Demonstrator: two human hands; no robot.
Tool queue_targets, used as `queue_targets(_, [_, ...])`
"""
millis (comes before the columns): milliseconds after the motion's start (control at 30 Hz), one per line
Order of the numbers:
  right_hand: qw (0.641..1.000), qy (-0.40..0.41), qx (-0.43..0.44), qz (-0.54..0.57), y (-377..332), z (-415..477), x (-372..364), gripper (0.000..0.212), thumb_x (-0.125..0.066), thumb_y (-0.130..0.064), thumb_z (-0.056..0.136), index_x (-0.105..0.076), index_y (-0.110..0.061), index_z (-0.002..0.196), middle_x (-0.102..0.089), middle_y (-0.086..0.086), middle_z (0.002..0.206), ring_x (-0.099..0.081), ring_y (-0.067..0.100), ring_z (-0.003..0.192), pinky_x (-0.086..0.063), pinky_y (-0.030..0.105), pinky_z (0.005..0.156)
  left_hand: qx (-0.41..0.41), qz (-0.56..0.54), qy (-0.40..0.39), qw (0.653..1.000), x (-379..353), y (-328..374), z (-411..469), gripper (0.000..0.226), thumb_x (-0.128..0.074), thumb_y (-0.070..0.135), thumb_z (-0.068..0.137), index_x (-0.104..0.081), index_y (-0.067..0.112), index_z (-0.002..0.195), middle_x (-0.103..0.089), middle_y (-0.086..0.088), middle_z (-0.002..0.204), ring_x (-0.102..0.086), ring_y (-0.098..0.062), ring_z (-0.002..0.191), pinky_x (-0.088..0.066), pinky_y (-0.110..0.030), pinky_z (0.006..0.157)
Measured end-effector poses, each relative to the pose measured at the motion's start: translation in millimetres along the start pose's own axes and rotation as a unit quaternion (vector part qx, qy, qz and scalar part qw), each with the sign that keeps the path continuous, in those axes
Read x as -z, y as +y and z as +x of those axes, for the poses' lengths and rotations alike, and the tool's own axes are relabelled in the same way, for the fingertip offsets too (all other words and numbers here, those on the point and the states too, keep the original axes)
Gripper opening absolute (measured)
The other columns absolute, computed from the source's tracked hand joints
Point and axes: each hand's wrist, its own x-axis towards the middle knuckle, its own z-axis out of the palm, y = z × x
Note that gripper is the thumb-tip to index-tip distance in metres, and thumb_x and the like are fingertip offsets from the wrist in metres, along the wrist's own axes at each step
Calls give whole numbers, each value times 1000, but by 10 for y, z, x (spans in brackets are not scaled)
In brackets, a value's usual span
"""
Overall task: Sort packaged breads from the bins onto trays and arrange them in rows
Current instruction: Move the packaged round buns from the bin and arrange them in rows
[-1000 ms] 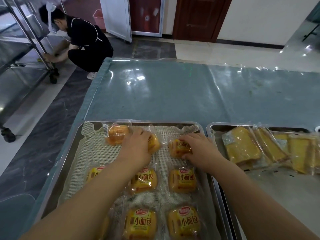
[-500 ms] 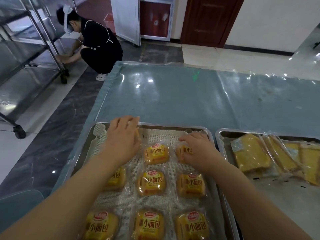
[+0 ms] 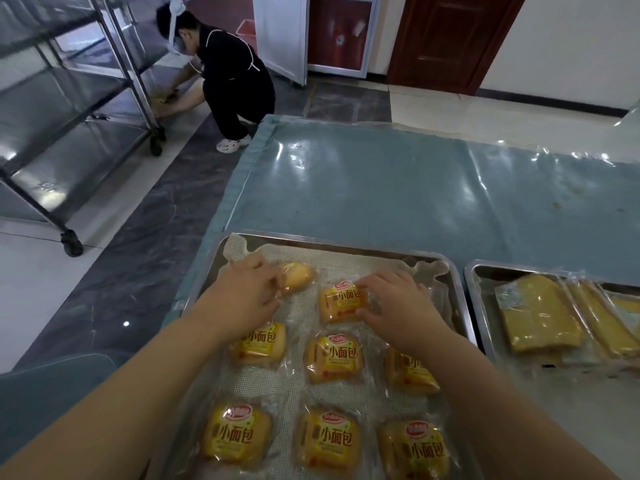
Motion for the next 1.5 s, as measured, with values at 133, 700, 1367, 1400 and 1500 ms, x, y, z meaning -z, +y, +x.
queue_targets(133, [1000, -5, -4, -16, -11, 13, -16, 49, -53, -43, 93, -38, -38, 139, -40, -11, 142, -30, 16, 134, -24, 44, 111, 29, -48, 1, 998, -35, 16, -54, 32, -65, 41, 82, -42, 31, 102, -47, 12, 102, -49, -7, 93, -44, -22, 76])
queue_targets(700, [999, -6, -26, -23, 17, 47, -76, 52, -54, -47, 91, -37, -39, 139, -38, -9, 140, -29, 17, 132, -21, 43, 110, 172, -82, 89, 978, -109, 129, 53, 37, -59, 57, 81, -49, 25, 97, -51, 5, 102, -53, -12, 91, -51, -32, 83])
queue_targets(1367, [999, -17, -7, -26, -31, 92, -69, 58, -58, -41, 89, -32, -42, 141, -30, -14, 149, -21, 18, 137, -17, 48, 111, -130, 289, -156, 936, 241, -59, 331, 61, -61, 32, 88, -33, 38, 141, -18, 8, 155, -16, -24, 139, -28, -44, 111])
queue_targets(1400, [999, -23, 0, -33, -32, 97, -70, 59, -57, -41, 90, -29, -43, 142, -27, -15, 151, -19, 18, 139, -15, 48, 111, -129, 284, -148, 938, 233, -65, 336, 62, -62, 31, 87, -33, 34, 141, -20, 9, 155, -16, -22, 139, -27, -43, 111])
queue_targets(1500, [998, -33, 12, -53, -43, 126, -68, 58, -56, -42, 91, -29, -45, 142, -28, -17, 151, -18, 18, 140, -11, 51, 111, -102, 263, -123, 952, 220, -87, 316, 65, -62, 40, 83, -34, 29, 140, -31, 6, 149, -24, -20, 137, -28, -41, 110])
